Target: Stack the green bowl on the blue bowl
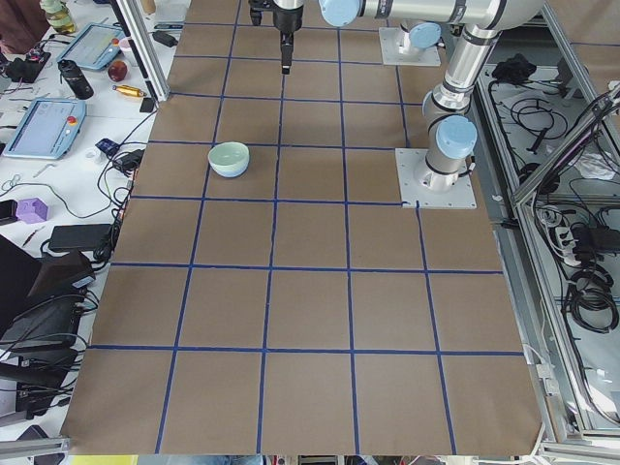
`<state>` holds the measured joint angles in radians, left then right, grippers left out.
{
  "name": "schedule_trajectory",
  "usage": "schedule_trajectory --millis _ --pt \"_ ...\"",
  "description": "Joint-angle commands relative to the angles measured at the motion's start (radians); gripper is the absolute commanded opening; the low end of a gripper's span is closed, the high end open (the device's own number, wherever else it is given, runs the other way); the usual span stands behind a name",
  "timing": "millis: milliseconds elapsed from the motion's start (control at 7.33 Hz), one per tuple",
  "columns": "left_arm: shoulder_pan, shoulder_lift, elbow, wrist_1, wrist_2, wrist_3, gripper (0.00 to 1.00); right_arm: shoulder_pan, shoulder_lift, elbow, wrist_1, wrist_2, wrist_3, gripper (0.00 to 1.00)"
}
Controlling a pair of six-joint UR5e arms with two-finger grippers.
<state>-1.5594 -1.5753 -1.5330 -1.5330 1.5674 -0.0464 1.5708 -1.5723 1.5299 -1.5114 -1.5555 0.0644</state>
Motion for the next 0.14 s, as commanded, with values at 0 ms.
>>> schedule_trajectory --millis 0 --pt "-0.002 0.006 0.001 -0.004 0.011 -0.001 1.00 0.000 0.000 -0.001 0.000 0.000 0.000 1.00"
